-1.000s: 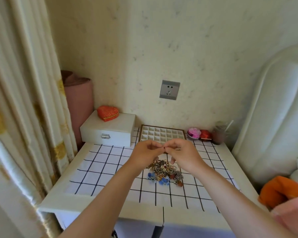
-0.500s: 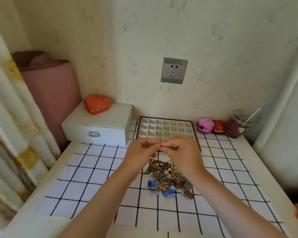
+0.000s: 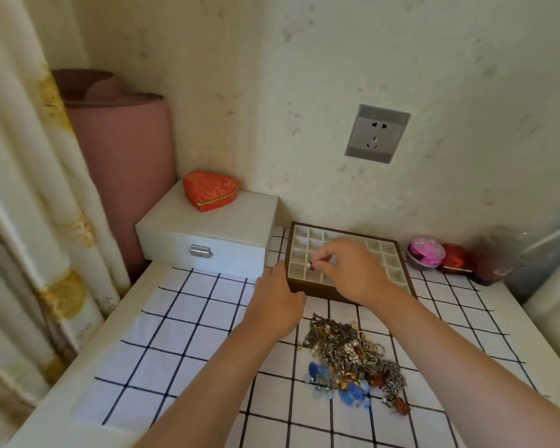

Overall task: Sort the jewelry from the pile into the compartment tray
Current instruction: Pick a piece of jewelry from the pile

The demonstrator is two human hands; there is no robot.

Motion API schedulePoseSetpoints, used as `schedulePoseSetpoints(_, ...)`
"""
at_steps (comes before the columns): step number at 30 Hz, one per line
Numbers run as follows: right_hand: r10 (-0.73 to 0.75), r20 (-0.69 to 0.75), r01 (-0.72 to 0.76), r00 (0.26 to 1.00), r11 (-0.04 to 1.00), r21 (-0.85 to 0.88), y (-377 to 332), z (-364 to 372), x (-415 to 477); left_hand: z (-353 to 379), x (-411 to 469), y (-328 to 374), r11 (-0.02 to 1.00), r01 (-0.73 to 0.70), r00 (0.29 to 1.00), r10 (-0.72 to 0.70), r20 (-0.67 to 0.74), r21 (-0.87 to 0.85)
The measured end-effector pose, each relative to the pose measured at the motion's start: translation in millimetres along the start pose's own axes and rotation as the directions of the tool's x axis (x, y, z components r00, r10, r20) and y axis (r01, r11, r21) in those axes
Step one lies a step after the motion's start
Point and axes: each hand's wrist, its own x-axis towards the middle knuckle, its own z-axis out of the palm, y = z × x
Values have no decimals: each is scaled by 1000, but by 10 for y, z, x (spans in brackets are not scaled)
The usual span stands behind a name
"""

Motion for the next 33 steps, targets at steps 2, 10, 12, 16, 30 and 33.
schedulePoseSetpoints(2, -54, 81, 63, 995, 992, -108, -35, 43, 139, -43, 34, -10, 1000, -14, 1000, 14, 14, -13)
schedulePoseSetpoints(10, -96, 282, 191, 955, 924, -330, -100, 151, 372, -63, 91, -109, 994, -106, 993, 107, 45, -17)
schedulePoseSetpoints(12, -84, 305, 191, 949, 921, -340, -89, 138, 379, -59, 101, -109, 994, -111, 993, 111, 37, 7)
schedulePoseSetpoints(16, -110, 287, 211, 952, 912, -350, -110, 161, 345, -55, 100, -104, 992, -118, 993, 116, 35, 46)
schedulePoseSetpoints(30, 52, 161, 24, 986, 899, -438, -136, 334, 293, -81, 70, -105, 975, -149, 989, 142, 49, 167)
schedulePoseSetpoints(33, 71, 200, 25, 977, 897, -441, -154, 305, 320, -85, 69, -112, 971, -160, 987, 152, 58, 180)
